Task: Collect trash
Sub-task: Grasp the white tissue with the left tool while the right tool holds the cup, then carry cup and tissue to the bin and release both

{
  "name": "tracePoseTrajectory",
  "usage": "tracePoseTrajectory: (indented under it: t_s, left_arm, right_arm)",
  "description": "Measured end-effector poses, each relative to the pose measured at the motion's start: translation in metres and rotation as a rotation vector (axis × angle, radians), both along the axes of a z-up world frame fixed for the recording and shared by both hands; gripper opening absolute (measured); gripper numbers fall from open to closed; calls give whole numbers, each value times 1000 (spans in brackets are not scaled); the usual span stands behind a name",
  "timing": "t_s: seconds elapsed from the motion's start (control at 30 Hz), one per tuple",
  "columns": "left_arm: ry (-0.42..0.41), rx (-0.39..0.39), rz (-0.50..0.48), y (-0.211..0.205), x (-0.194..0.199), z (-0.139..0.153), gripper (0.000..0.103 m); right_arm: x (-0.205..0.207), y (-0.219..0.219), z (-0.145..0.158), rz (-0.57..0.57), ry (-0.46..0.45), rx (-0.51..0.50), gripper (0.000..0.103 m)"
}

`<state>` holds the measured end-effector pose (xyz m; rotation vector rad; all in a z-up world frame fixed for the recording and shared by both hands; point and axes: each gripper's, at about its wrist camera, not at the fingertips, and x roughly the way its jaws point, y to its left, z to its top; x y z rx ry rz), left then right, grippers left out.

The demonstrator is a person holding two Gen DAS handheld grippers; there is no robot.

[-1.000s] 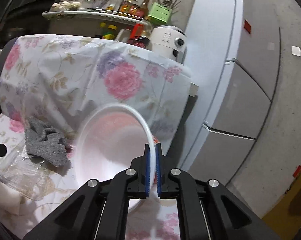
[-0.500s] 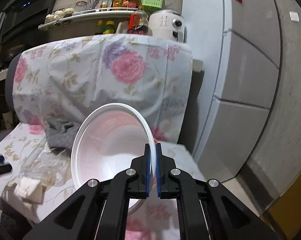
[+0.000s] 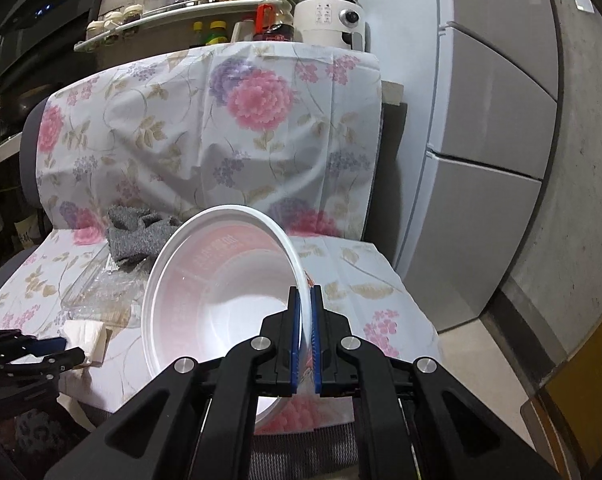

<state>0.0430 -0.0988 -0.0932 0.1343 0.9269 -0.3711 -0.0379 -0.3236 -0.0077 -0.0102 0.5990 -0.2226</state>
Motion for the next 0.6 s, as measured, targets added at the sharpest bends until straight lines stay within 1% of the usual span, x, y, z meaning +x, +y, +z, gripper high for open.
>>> tracePoseTrajectory:
  t_s: [0.03,0.17,0.33,0.47,0.6]
  left_arm:
    - [-8,2,-5,0,-1,0,3]
    - [-15,-39,-18,2,-3,8,2]
    - [-70,-103,-40,-1,-19,32,2]
    - [-120,-147,-63,-12,-26,49,2]
    - [-130,-180,-112,-34,-30,53,2]
  right_arm:
    - [-1,-1,-1,-2,4,3,5]
    - [-3,-5,-4,-9,20,24,5]
    - [-4,-12,-9,-27,48,65,5]
    - [-8,-17,-10,-47,59,82,5]
    - [-18,-27,-10,-67,63,88,6]
